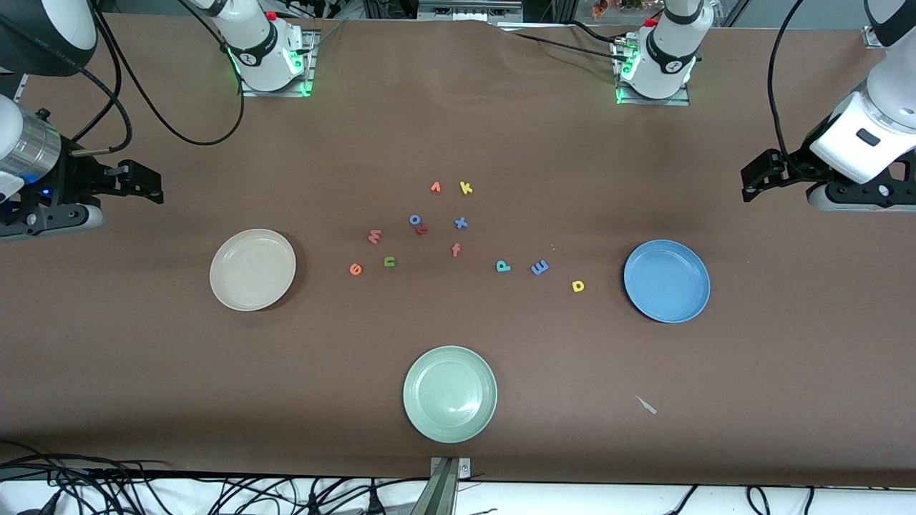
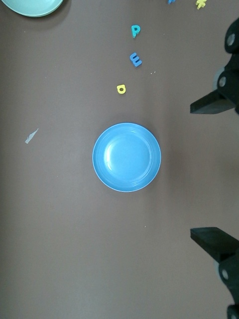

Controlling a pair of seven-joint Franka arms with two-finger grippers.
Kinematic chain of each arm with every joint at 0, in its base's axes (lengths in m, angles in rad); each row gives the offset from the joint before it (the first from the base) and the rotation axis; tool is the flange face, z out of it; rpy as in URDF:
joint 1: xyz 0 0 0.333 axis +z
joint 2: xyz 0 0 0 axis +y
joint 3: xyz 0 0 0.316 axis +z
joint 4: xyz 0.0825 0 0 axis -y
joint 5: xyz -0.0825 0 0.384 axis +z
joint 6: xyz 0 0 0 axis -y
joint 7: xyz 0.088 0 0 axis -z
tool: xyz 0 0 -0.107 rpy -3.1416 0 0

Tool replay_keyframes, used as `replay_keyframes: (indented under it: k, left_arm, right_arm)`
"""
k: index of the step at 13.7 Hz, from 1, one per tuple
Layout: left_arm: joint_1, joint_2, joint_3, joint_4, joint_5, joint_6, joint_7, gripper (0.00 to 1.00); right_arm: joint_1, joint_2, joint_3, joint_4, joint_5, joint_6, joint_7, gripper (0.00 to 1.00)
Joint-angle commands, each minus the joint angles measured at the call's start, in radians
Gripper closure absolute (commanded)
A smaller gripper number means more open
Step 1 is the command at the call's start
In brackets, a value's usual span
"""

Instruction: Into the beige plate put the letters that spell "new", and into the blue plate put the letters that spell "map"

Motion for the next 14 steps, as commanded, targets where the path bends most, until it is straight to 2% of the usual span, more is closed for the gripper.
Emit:
replay_keyframes:
  k: [1,14]
  left_arm:
    - [-0.004,0.006,0.001,0.020,-0.009,-0.016,0.006,0.00]
    - [-0.004,0.006,0.001,0.020,-0.008,-0.022,0.007,0.00]
  right_arm:
    - [0.000,-0.003,0.005,-0.008,-0.015,-0.002,-0.013,0.00]
    - [0.000,-0.001,0.005,-0.025,-0.003,0.006,-0.013,0.00]
